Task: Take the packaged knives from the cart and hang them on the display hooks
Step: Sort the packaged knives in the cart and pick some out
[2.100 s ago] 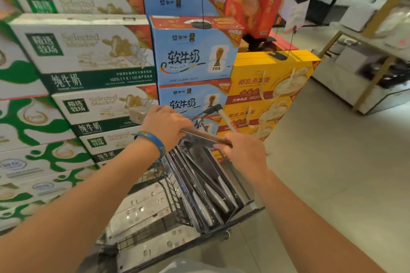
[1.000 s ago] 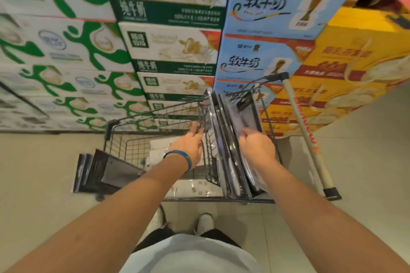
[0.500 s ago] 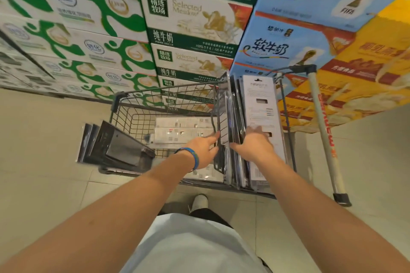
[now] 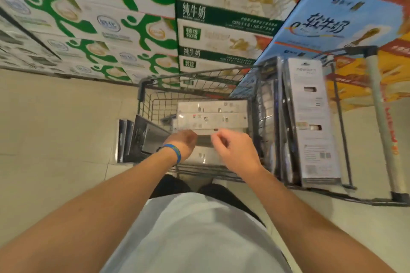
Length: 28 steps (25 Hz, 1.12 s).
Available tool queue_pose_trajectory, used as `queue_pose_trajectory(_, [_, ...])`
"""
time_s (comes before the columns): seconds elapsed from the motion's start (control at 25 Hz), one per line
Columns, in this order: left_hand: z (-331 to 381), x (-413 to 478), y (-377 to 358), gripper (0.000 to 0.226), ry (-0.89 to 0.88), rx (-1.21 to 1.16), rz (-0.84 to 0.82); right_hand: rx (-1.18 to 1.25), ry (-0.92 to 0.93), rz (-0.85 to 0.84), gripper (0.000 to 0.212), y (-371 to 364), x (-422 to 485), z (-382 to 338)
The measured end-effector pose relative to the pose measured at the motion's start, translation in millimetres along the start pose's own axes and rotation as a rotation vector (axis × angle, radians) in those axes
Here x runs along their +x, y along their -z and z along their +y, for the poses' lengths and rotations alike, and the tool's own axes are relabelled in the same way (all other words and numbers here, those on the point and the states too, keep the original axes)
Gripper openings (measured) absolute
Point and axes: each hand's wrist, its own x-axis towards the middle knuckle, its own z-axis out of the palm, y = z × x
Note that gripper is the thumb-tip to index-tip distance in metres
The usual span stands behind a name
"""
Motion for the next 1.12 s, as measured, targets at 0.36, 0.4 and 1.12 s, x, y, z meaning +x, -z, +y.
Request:
queue_pose_trajectory(0.36, [-87.5,39.8,-71.9,0.03,0.012,0.162,-0.036,-0.14,-0.474,-0.349,0.017,-143.3,64.5,107.3])
queue_pose_trajectory(0.4, [-90.1,38.0,-76.5,0.031,0.006,0.174,0.056,-0.183,-0.496,-0.369,0.022,-162.9,76.0,121.9])
queue_pose_trajectory(1.12, [-97.1,34.5,-85.0,0.037,-0.008,0.166,0.212,-0.629,-0.287,-0.695,0.022,-273.3,135.7,179.9])
